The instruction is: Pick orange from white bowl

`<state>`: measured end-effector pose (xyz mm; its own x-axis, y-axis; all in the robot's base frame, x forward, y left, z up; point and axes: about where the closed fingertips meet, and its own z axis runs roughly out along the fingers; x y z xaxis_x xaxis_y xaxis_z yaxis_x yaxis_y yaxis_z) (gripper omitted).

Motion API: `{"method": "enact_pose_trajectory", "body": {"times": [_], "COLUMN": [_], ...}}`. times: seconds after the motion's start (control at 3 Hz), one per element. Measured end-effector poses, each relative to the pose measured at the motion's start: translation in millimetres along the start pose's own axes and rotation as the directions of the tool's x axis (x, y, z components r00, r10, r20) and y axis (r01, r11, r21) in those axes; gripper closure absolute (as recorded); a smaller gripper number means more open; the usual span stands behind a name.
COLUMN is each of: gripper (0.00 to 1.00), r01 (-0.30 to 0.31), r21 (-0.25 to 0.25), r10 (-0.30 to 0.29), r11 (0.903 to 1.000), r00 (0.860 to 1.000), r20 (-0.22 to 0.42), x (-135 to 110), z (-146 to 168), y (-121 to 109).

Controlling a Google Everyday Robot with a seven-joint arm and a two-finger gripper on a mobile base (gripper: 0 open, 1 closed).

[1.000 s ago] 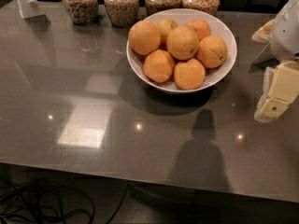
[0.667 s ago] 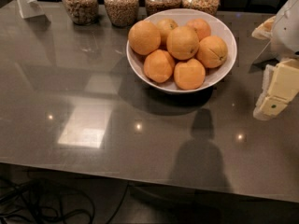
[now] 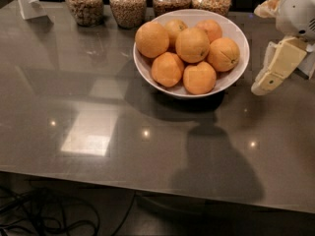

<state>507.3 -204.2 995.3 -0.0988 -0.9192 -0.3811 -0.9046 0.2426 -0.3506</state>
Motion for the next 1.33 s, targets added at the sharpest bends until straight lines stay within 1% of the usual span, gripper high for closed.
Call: {"method": "enact_pose_trajectory", "body": {"times": [0.33, 0.67, 1.0, 1.33], "gripper": [0.0, 0.0, 0.0, 0.0], "r01": [-0.019, -0.067, -0.091, -0.079], "r21": [-0.001, 0.002, 0.004, 0.004], "r10": [0.019, 0.066, 0.09, 0.079], "r11": [0.9998, 0.9978, 0.9958, 0.9968], "r00": [0.998, 0.992, 0.99, 0.992], "r20": [0.063, 0.106, 0.111, 0.1], "x": [-6, -11, -10, -3], "z": [15, 35, 58, 79], "y": [-30, -60, -80, -88]}}
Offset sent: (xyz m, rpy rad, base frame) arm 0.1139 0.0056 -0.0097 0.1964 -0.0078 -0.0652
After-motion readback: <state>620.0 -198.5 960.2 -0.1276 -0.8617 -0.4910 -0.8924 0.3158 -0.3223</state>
